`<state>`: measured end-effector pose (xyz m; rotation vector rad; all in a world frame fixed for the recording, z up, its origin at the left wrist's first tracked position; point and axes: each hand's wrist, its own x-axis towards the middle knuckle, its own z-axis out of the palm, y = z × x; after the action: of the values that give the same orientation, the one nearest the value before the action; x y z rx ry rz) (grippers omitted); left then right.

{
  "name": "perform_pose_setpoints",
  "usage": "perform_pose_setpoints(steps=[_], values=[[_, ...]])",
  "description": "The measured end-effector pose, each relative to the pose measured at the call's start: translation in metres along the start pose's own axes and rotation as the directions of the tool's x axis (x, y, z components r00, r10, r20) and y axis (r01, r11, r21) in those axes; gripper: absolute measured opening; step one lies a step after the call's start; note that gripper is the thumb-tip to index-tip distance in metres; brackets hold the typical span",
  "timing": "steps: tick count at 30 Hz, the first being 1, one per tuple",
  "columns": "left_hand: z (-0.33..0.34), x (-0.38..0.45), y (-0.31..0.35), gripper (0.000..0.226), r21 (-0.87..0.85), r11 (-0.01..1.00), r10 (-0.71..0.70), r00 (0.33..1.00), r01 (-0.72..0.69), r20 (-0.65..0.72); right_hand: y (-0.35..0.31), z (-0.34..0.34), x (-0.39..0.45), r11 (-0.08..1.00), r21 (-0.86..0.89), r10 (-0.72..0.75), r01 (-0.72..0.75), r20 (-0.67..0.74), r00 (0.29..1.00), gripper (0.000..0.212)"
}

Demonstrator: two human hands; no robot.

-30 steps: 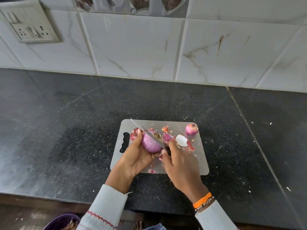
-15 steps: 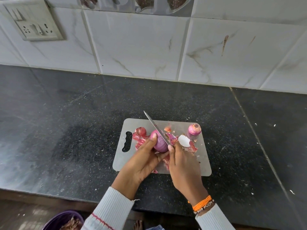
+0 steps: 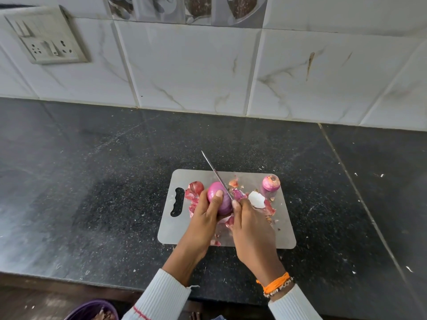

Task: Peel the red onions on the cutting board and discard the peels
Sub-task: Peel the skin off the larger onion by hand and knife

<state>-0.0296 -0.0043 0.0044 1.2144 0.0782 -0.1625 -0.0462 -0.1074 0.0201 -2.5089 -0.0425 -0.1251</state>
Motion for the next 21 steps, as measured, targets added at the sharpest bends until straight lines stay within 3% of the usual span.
perform_pose_setpoints(steps=[8,14,17,21], values=[[0.000,-0.001,-0.004,0.044,0.129,0.988,0.084,0.996,-0.081,-0.019,-0.002,0.001,0.006,0.999,0.022,0.035,-0.036,0.023,0.999,0.036],[-0.002,0.002,-0.009,0.038,0.093,0.995,0.045,0.997,-0.040,-0.056,0.001,0.007,0.007,0.999,0.052,0.016,-0.016,0.012,1.000,0.035],[-0.004,0.004,-0.009,0.056,0.071,0.997,0.013,0.997,-0.008,-0.070,0.004,0.010,0.010,1.000,0.000,0.001,-0.001,0.013,1.000,0.034],[-0.004,0.005,-0.010,0.058,0.011,1.000,-0.028,0.998,0.029,-0.062,0.009,0.011,0.012,0.997,-0.071,-0.040,0.036,-0.052,0.998,0.035]])
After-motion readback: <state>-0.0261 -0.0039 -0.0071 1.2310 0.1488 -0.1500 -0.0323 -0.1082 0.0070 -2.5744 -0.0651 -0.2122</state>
